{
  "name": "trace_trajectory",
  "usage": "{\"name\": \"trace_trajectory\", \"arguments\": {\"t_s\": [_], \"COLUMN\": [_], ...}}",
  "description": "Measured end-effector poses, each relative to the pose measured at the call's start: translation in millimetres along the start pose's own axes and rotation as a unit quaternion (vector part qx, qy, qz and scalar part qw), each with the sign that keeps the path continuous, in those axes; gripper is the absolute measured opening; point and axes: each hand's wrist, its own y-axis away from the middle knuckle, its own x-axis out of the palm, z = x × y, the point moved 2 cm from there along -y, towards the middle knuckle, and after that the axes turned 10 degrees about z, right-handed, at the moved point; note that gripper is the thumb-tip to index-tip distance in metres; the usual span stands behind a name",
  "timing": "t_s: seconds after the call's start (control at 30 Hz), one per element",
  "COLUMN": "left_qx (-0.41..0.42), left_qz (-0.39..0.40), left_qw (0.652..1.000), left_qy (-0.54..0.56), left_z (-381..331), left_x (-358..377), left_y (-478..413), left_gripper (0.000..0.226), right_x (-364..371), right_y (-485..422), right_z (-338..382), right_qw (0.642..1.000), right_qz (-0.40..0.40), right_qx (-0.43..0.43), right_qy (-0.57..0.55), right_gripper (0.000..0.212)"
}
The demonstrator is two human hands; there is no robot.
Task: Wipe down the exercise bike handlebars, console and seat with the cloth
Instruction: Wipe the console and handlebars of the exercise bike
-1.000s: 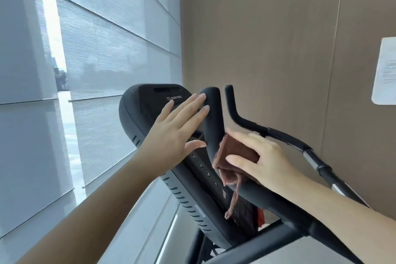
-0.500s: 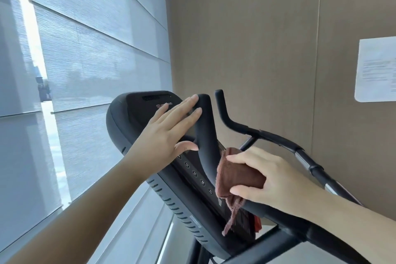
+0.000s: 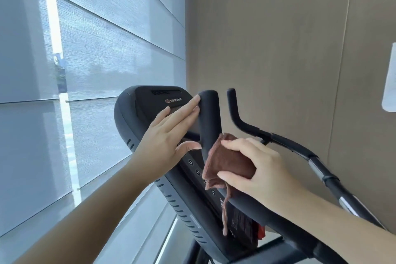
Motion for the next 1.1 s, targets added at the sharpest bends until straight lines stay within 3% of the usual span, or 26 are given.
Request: {"name": "trace_trajectory", "arguments": {"t_s": [0.13,0.23,0.33,0.47,0.63,0.77,0.9,1.1], "left_qx": [0.009,0.041,0.075,0.104,0.115,0.12,0.129,0.134], "left_qz": [-0.011,-0.039,-0.059,-0.063,-0.056,-0.126,-0.174,-0.201], "left_qw": [1.0,0.998,0.995,0.993,0.992,0.985,0.976,0.97], "left_qy": [0.021,0.022,0.001,-0.007,-0.02,-0.001,-0.003,0.0], "left_z": [4.0,9.6,22.4,49.0,74.9,83.3,86.0,85.7], "left_x": [6.2,8.4,16.3,30.9,43.7,54.1,59.2,60.2], "left_y": [3.6,1.6,6.0,21.4,29.2,31.2,30.7,30.4], "left_gripper": [0.059,0.061,0.055,0.052,0.046,0.033,0.024,0.021], "right_x": [-1.6,1.5,11.9,31.3,25.8,43.2,58.2,35.9], "right_y": [-38.1,-62.5,-37.1,-8.8,-67.3,-40.7,-14.9,-71.4], "right_z": [20.4,35.3,42.4,56.0,66.3,66.3,72.9,73.2], "right_qw": [0.988,0.969,0.968,0.948,0.918,0.902,0.882,0.885], "right_qz": [-0.145,-0.239,-0.231,-0.168,-0.291,-0.277,-0.206,-0.27], "right_qx": [0.023,0.06,0.068,0.07,0.12,0.115,0.119,0.133], "right_qy": [-0.053,-0.009,0.07,0.26,0.243,0.312,0.407,0.355], "right_gripper": [0.039,0.04,0.045,0.045,0.04,0.04,0.037,0.038]}}
